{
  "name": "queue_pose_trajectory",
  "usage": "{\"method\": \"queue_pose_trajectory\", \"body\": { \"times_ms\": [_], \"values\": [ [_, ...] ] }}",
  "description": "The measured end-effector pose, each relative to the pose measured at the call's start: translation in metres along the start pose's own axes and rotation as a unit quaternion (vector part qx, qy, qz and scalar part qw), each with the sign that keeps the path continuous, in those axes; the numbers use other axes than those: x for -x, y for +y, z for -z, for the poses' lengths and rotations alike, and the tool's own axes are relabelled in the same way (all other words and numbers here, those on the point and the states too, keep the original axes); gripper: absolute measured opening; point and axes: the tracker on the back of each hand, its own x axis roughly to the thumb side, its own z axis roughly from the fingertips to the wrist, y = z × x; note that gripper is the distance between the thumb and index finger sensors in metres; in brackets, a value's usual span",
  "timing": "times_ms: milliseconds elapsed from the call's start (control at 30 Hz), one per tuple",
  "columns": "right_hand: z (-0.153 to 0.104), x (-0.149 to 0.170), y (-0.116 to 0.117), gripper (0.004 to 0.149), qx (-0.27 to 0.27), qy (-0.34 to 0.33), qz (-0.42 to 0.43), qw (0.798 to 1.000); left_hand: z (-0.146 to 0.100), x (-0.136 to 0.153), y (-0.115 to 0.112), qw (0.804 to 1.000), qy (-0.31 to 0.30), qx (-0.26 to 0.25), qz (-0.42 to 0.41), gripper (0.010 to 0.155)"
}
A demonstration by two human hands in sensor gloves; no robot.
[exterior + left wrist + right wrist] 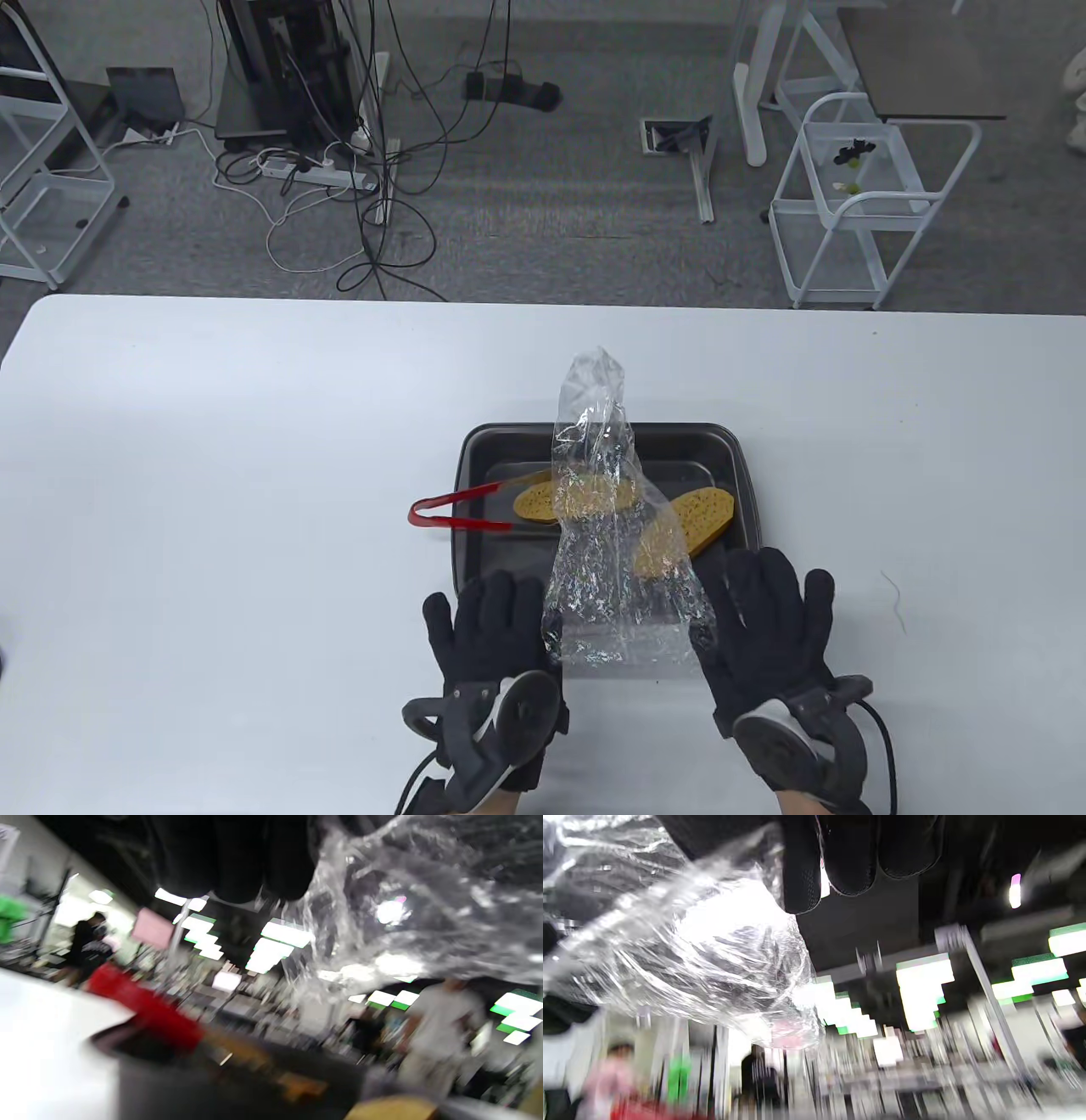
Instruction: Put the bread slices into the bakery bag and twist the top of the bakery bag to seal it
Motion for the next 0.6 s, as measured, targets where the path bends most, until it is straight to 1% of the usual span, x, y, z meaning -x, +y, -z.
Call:
{"method": "queue_pose_trajectory", "body": {
  "times_ms": [33,67,133,167,200,233,267,300,333,367,400,433,467,500,533,567,600],
  "values": [
    [0.0,-0.003,-0.013,0.052,0.036,-0.02,0.0,0.999,-0.004,-0.004,0.007,0.998,-0.04,-0.033,-0.028,0.055],
    [-0.002,-0.006,-0.029,0.052,0.092,-0.046,-0.009,0.995,-0.009,-0.009,0.016,0.993,-0.082,-0.075,-0.043,0.056],
    [-0.005,-0.006,-0.048,0.052,0.149,-0.075,-0.023,0.986,-0.017,-0.015,0.025,0.982,-0.128,-0.132,-0.04,0.06],
    [-0.006,-0.005,-0.052,0.052,0.162,-0.081,-0.02,0.983,-0.019,-0.016,0.026,0.98,-0.131,-0.143,-0.032,0.061],
    [-0.008,-0.002,-0.053,0.052,0.164,-0.079,-0.007,0.983,-0.018,-0.016,0.025,0.982,-0.125,-0.142,-0.023,0.062],
    [-0.008,0.001,-0.05,0.051,0.154,-0.076,-0.004,0.985,-0.015,-0.015,0.022,0.984,-0.121,-0.127,-0.02,0.062],
    [-0.007,0.005,-0.043,0.051,0.124,-0.066,-0.012,0.99,-0.01,-0.013,0.015,0.991,-0.096,-0.091,-0.009,0.062],
    [-0.005,0.008,-0.037,0.051,0.095,-0.057,-0.023,0.994,-0.005,-0.011,0.008,0.997,-0.058,-0.054,0.013,0.06],
    [-0.002,0.013,-0.025,0.05,0.032,-0.039,-0.038,0.998,0.002,-0.005,-0.004,0.998,0.016,0.011,0.057,0.058],
    [0.002,0.016,-0.011,0.049,-0.055,-0.014,-0.053,0.997,0.007,0.002,-0.017,0.991,0.061,0.084,0.082,0.058],
    [0.003,0.02,0.0,0.049,-0.163,0.001,-0.056,0.985,0.01,0.009,-0.028,0.984,0.071,0.149,0.069,0.058],
    [0.004,0.021,0.006,0.048,-0.211,0.005,-0.045,0.977,0.011,0.012,-0.033,0.981,0.07,0.175,0.05,0.059],
    [0.003,0.022,0.009,0.047,-0.207,0.02,-0.043,0.977,0.012,0.015,-0.038,0.981,0.048,0.189,-0.001,0.064],
    [0.004,0.023,0.008,0.046,-0.166,0.024,-0.043,0.985,0.012,0.016,-0.039,0.981,0.016,0.189,-0.047,0.071],
    [0.007,0.023,0.002,0.046,-0.123,0.026,-0.042,0.991,0.012,0.015,-0.039,0.975,-0.024,0.199,-0.096,0.08],
    [0.01,0.024,-0.005,0.045,-0.092,0.038,-0.044,0.994,0.012,0.013,-0.035,0.969,-0.057,0.199,-0.131,0.085],
    [0.014,0.025,-0.013,0.045,-0.062,0.059,-0.054,0.995,0.01,0.009,-0.031,0.966,-0.088,0.189,-0.15,0.088]
  ]
}}
